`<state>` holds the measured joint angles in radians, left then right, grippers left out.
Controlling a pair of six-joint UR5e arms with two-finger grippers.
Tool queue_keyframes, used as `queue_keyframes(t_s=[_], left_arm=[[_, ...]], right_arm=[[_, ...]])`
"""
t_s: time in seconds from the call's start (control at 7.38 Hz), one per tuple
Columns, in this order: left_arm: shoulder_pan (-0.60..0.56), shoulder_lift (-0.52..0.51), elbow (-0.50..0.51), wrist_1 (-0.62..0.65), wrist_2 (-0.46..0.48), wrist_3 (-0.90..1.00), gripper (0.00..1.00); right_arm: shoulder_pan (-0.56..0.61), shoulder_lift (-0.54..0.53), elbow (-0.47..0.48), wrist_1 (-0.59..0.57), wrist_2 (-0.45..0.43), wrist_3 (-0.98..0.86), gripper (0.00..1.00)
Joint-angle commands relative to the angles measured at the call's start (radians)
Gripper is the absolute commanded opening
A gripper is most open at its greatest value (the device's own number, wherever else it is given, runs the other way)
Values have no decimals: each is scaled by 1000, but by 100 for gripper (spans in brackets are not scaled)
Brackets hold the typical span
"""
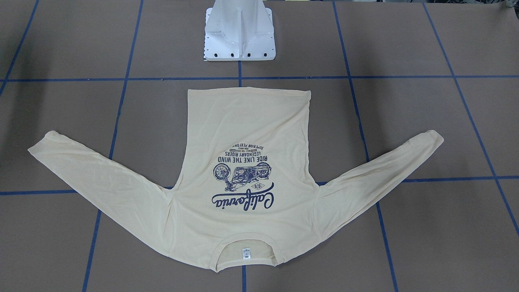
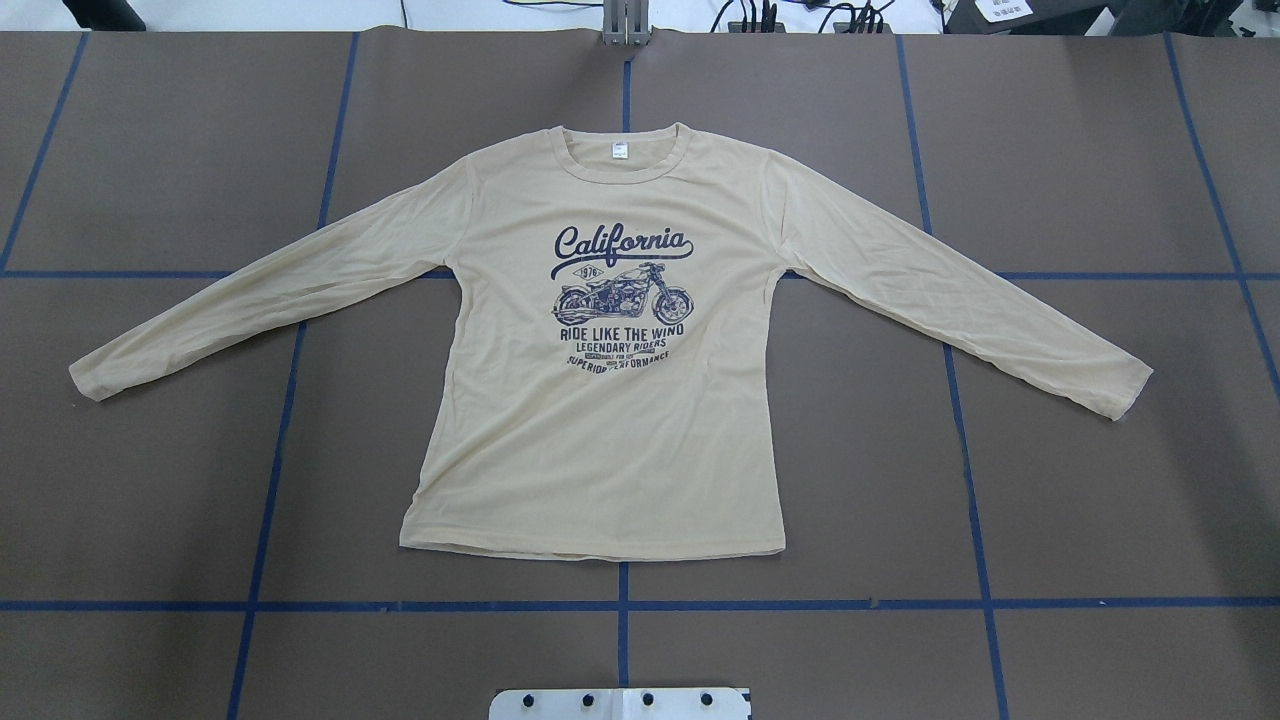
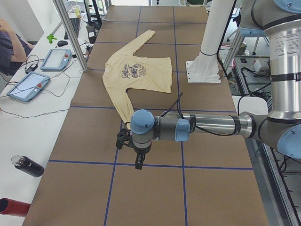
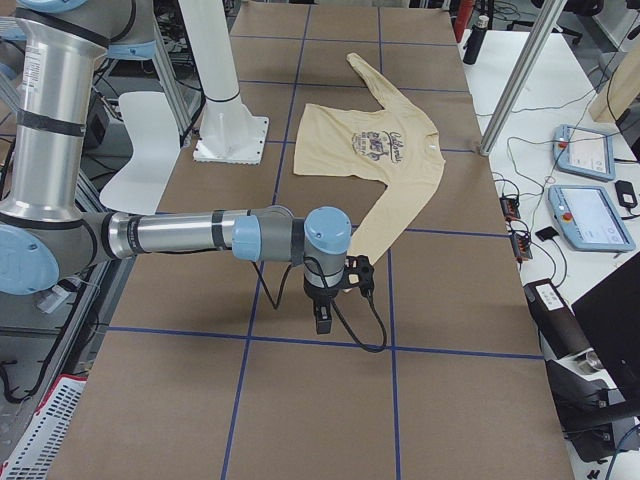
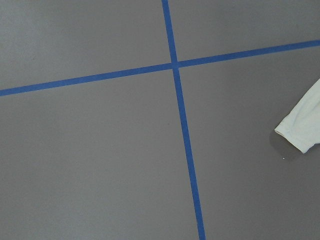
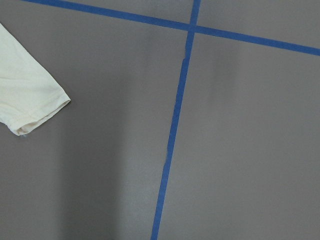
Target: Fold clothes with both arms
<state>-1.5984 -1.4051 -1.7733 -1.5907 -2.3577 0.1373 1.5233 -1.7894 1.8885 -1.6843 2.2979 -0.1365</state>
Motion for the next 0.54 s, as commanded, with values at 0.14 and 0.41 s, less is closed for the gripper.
queue_keyframes(t_s=[0.14,0.41], left_arm=[[0,-2,-3,-44,0,-2,100],[0,0,-6,-80,0,1,100]], right_arm=[[0,1,1,0,0,0,100],[0,18,6,2,0,2,100]])
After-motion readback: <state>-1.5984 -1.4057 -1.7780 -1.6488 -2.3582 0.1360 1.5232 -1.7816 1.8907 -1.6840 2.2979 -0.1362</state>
